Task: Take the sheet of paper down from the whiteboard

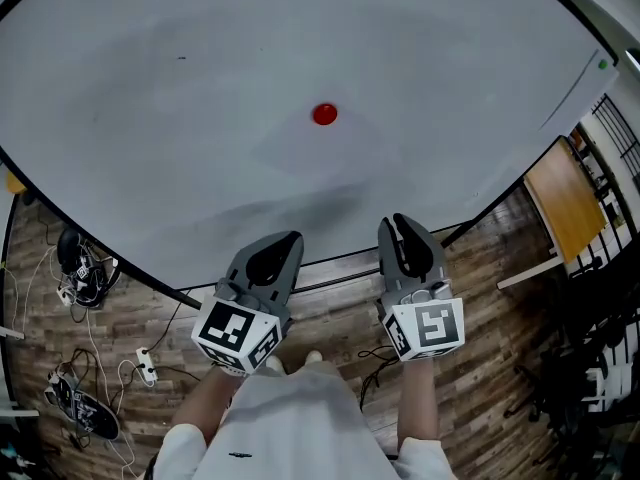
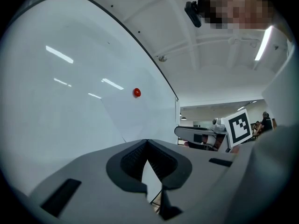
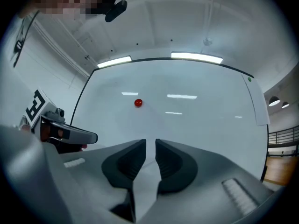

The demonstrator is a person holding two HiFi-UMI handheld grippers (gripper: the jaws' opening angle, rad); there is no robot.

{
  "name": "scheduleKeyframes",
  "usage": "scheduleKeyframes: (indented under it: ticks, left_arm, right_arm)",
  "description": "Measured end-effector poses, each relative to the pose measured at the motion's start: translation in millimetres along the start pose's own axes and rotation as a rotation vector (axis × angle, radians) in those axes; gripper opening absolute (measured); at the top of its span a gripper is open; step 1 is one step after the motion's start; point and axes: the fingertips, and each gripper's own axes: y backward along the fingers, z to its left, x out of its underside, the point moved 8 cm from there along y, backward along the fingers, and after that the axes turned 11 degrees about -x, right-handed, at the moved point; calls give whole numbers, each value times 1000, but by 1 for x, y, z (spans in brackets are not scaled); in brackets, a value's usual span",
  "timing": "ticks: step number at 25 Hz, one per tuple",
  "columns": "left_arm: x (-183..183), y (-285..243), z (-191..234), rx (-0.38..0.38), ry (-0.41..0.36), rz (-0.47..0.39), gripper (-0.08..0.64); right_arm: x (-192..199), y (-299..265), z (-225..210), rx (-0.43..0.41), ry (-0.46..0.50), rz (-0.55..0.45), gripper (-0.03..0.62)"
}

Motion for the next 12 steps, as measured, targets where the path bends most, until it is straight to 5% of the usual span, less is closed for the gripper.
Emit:
scheduleKeyframes:
  ticks: [12]
  left_arm:
    - [-7,-33,-3,12,-9,-4,6]
  right_arm:
    - [-17,-32,-56,-154,148,110,94]
